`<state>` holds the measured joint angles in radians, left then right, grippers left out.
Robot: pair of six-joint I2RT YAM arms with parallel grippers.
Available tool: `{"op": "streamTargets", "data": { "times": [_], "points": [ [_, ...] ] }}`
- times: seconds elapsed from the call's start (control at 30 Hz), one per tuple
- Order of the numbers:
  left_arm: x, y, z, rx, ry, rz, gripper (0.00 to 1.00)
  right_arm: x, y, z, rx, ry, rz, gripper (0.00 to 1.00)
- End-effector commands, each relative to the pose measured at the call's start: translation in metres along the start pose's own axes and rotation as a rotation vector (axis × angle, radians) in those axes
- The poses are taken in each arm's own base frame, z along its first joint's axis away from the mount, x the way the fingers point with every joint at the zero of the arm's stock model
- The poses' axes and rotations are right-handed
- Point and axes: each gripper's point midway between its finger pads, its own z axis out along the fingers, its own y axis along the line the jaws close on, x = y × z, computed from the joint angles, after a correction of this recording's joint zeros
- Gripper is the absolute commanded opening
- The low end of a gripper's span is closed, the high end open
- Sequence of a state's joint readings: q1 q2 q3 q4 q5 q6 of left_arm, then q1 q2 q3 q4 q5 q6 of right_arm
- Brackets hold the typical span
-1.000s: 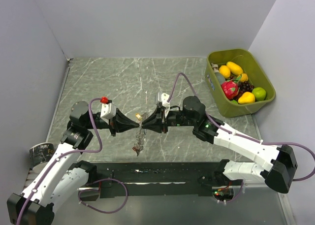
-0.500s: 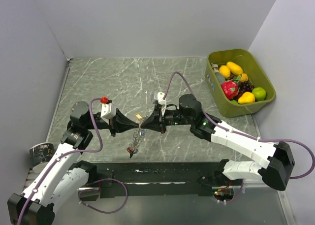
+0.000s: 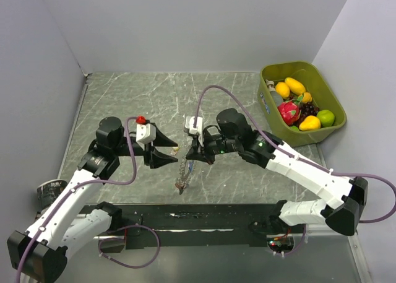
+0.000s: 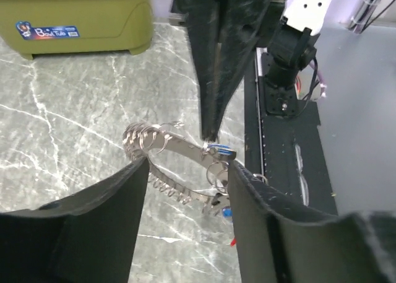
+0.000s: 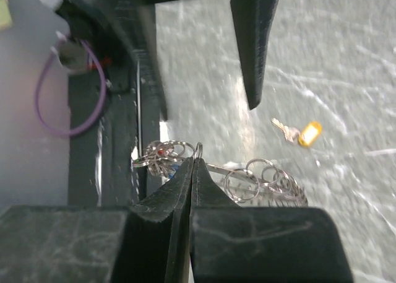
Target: Put the keys on the keyring
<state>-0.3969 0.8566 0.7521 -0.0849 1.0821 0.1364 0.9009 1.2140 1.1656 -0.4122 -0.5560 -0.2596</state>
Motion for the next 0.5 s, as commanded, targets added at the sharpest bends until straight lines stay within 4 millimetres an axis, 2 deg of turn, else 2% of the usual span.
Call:
{"op": "streamTargets", "data": {
  "times": [0.0,0.03,0.07,0.2,0.33,0.47],
  "points": [
    [-0.007,0.000,0.008,0.009,0.032,0.065,0.64,0.002,-0.006,-0.010,0.012,0.118,-0.057,0.00],
    [0.001,0.001,0.010,0.010,0.062,0.038,0.64,0.004,-0.008,-0.010,0.018,0.139,-0.058,0.00],
    [-0.004,-0.002,0.013,0.027,0.066,0.068,0.64,0.007,-0.009,-0.010,0.020,0.159,-0.056,0.00],
    [0.003,-0.006,0.026,0.079,0.119,0.043,0.58,0.011,-0.009,-0.012,0.015,0.196,-0.059,0.00],
    [0.013,-0.007,0.041,0.120,0.158,0.014,0.43,0.004,-0.007,-0.014,0.022,0.136,-0.074,0.00],
    [0.017,-0.006,0.047,0.120,0.183,0.008,0.41,-0.001,-0.004,-0.019,0.030,0.110,-0.083,0.00]
  ]
}}
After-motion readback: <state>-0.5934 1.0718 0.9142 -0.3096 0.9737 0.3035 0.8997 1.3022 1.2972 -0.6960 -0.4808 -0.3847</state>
